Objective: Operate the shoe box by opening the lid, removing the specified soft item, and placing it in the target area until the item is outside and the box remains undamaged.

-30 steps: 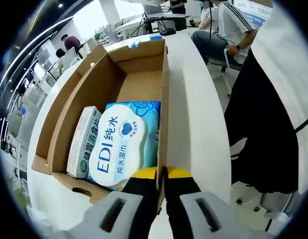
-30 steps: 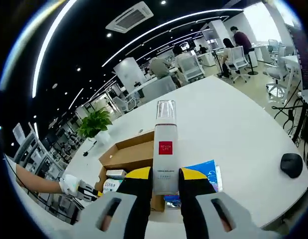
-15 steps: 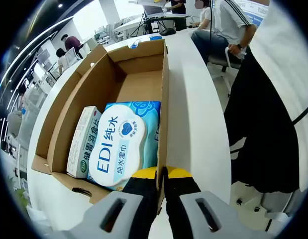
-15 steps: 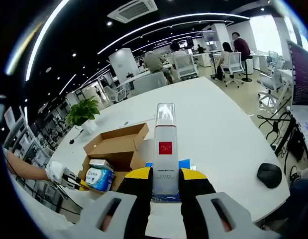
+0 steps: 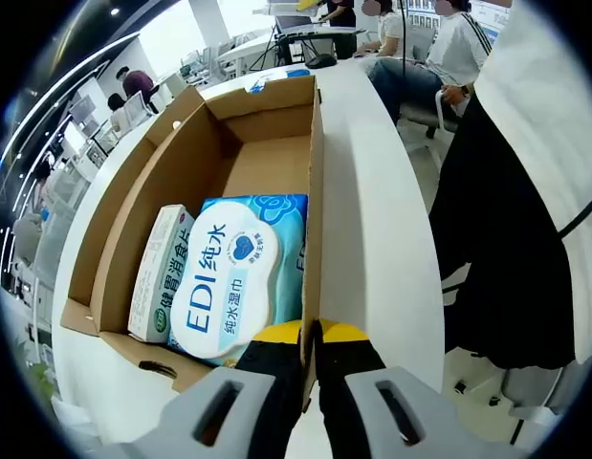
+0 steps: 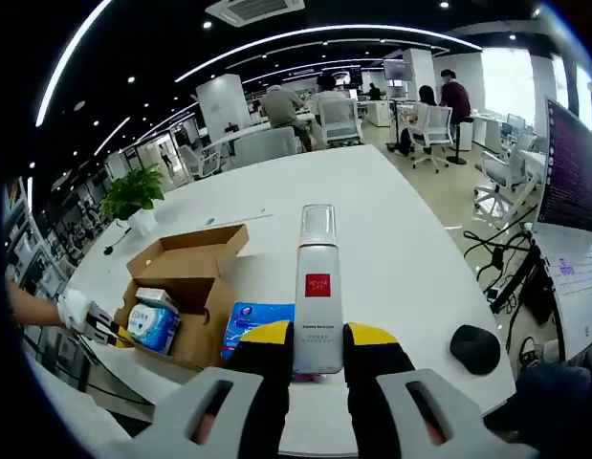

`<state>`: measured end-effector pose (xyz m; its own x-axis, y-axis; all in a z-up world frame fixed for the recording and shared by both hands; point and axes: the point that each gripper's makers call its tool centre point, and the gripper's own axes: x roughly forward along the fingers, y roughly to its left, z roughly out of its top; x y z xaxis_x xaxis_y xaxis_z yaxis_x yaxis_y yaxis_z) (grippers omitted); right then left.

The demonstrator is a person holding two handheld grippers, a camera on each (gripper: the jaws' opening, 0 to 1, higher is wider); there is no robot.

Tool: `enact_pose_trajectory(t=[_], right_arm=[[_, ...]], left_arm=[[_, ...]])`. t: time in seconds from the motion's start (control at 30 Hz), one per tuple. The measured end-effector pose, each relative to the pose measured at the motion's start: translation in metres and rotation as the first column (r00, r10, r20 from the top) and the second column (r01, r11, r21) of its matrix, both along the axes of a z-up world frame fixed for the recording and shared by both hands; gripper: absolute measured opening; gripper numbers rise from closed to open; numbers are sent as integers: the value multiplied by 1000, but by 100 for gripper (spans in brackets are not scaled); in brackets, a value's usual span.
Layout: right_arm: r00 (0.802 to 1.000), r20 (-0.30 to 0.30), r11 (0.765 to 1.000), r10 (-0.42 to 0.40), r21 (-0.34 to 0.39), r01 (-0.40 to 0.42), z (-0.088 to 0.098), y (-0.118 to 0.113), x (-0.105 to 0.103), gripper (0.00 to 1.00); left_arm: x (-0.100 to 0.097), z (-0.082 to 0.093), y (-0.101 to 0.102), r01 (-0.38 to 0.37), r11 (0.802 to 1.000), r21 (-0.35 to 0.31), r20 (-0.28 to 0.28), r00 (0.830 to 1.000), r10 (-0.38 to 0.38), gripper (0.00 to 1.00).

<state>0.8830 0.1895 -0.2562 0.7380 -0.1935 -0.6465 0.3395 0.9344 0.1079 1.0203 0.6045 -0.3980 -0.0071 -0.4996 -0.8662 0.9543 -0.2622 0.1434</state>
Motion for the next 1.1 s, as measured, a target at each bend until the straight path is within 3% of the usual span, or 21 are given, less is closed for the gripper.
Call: enact_pose_trajectory(t=[0.07, 0.67, 0.93, 1.1], right_arm=[[999, -37, 1000, 3, -1, -3, -8, 4, -5, 19], [993, -117, 999, -14, 39, 19, -58, 5, -11, 19], [990, -138, 1000, 1, 23, 3, -58, -7, 4, 19], [983, -182, 1000, 10, 16, -8, -66, -6, -1, 19]], left_arm=[[0, 0, 0, -2, 1000, -1, 2, 1000, 2, 4], [0, 1, -1, -4, 1000, -4, 4, 1000, 4, 4], [0, 1, -1, -7, 1000, -4, 4, 1000, 7, 4], [0, 2, -2, -6, 1000, -7, 6, 1000, 6, 4]])
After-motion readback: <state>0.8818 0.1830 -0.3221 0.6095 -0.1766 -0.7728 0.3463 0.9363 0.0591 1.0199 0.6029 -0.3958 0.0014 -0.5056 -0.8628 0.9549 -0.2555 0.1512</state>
